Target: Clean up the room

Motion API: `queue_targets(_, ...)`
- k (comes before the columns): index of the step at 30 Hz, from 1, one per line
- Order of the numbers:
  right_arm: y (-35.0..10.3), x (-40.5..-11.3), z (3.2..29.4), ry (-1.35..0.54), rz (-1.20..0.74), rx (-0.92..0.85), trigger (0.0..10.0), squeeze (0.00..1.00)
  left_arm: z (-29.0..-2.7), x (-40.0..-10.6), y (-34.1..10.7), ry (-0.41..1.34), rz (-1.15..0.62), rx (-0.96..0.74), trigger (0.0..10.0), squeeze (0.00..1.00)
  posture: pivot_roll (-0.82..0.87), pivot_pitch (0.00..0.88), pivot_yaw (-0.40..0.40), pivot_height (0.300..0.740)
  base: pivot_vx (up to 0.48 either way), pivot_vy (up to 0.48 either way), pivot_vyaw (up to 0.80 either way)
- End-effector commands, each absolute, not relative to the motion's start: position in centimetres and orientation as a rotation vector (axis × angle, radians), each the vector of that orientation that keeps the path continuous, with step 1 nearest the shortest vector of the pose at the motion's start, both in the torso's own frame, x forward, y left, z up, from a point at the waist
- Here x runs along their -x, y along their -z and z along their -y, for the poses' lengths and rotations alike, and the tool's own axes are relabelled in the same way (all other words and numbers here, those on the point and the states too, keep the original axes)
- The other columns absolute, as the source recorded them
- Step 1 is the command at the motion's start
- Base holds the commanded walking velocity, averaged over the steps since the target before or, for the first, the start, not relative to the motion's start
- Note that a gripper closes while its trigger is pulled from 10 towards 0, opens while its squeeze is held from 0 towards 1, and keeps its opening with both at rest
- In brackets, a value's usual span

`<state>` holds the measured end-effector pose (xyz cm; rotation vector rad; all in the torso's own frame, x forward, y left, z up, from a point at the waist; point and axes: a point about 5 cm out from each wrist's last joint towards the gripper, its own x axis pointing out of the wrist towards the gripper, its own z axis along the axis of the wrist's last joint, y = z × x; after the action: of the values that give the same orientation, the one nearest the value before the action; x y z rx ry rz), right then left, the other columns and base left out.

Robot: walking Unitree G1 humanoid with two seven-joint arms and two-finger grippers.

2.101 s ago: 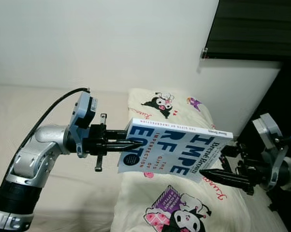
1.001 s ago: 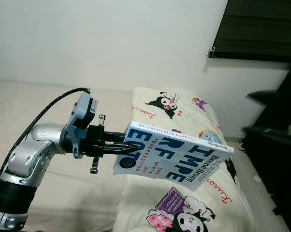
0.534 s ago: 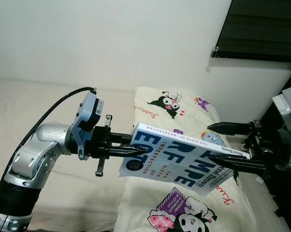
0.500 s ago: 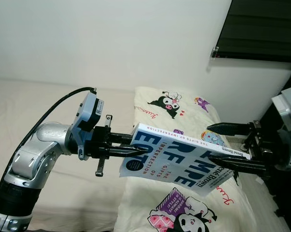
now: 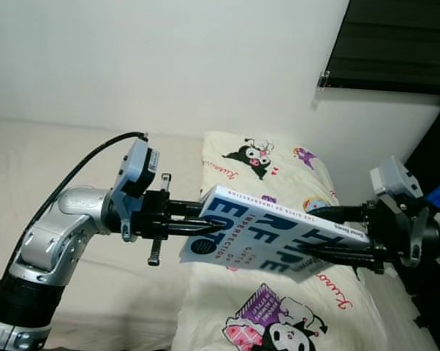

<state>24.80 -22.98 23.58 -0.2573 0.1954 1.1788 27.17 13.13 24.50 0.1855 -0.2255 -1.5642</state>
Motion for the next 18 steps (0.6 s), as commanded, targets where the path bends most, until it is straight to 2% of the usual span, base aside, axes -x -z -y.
queue_targets(1,-23.1,-25.2,22.6,-1.159,-0.183,0.258,0.0,0.0,-12.7,-27.0,-25.9,1.593,0.315,-0.161,10.0,0.0,-0.05,0.008,-0.046,0.74,0.0,0.0,0.0)
queue_targets(6,-23.7,-25.7,22.7,-1.105,-0.12,0.248,0.0,0.0,-13.4,-27.5,-26.3,1.549,0.348,-0.108,10.0,0.0,-0.05,0.008,-0.046,0.74,0.0,0.0,0.0)
queue_targets(16,-25.1,-26.1,23.0,-1.043,0.033,0.161,0.0,0.0,-14.2,-28.4,-26.2,1.473,0.41,0.106,10.0,0.0,-0.05,0.0,-0.047,0.74,0.0,0.0,0.0)
queue_targets(17,-25.3,-26.2,23.0,-1.032,0.05,0.153,0.0,0.0,-14.3,-28.7,-25.6,1.459,0.394,0.165,10.0,1.0,-0.05,0.0,-0.047,0.74,0.0,0.0,0.0)
queue_targets(18,-25.3,-26.3,23.0,-1.024,0.06,0.149,0.0,0.0,-14.3,-28.9,-25.2,1.449,0.381,0.202,10.0,1.0,-0.05,0.0,-0.047,0.74,0.0,0.0,0.0)
